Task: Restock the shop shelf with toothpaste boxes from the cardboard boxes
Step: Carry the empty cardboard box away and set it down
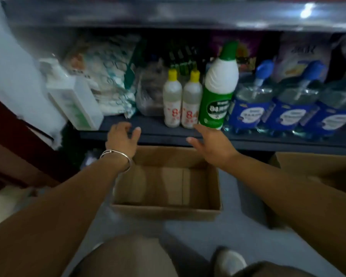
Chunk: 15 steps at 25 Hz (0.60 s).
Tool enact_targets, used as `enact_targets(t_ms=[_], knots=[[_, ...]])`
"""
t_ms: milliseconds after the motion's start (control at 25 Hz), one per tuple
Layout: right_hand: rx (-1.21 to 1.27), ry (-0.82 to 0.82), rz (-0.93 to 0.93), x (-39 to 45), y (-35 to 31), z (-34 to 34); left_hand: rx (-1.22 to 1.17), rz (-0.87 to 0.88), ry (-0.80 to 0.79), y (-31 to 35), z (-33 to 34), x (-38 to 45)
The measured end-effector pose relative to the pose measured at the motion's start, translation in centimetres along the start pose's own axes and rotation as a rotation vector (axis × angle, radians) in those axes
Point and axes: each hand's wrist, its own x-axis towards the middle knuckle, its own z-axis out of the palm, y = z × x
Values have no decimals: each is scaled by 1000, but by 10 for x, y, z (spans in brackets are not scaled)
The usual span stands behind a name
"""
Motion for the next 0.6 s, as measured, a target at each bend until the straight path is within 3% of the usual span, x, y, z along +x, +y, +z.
enact_targets(t_ms=[160,320,480,600], knots=[[194,-89,359,-37,62,51,232,-197,-141,-63,56,-30],[443,-90,704,-43,89,92,318,-400,-64,-100,77,-32],[625,-54,858,-38,101,115,379,-566,-159,-120,80,-14],[696,-31,879,-35,98,116,433,-628,-136,-109,76,-11]])
